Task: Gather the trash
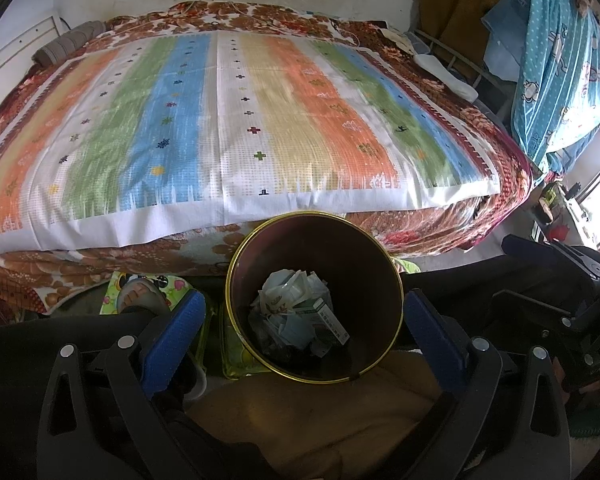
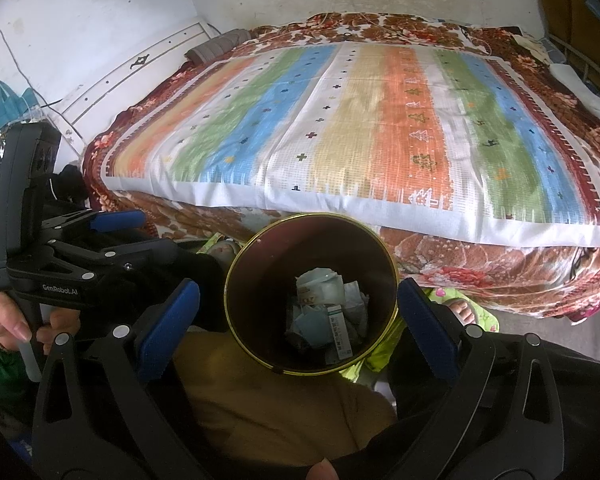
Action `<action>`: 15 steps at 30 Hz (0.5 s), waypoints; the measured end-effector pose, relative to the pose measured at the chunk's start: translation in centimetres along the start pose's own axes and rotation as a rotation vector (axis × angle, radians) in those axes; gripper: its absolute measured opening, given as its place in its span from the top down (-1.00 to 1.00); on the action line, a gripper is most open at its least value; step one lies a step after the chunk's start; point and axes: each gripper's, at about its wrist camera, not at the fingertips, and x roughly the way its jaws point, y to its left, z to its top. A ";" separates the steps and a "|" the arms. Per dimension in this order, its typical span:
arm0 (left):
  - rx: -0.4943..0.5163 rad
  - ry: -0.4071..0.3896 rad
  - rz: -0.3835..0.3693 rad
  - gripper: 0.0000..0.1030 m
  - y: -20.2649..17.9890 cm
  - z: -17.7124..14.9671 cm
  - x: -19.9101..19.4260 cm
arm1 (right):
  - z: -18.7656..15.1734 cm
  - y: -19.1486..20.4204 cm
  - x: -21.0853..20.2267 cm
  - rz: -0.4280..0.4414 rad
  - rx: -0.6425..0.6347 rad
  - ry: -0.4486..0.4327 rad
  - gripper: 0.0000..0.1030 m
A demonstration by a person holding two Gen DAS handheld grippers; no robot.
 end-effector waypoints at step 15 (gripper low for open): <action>-0.003 -0.002 0.002 -0.89 0.0 0.1 0.0 | 0.0 0.1 0.1 0.000 0.000 0.001 -0.83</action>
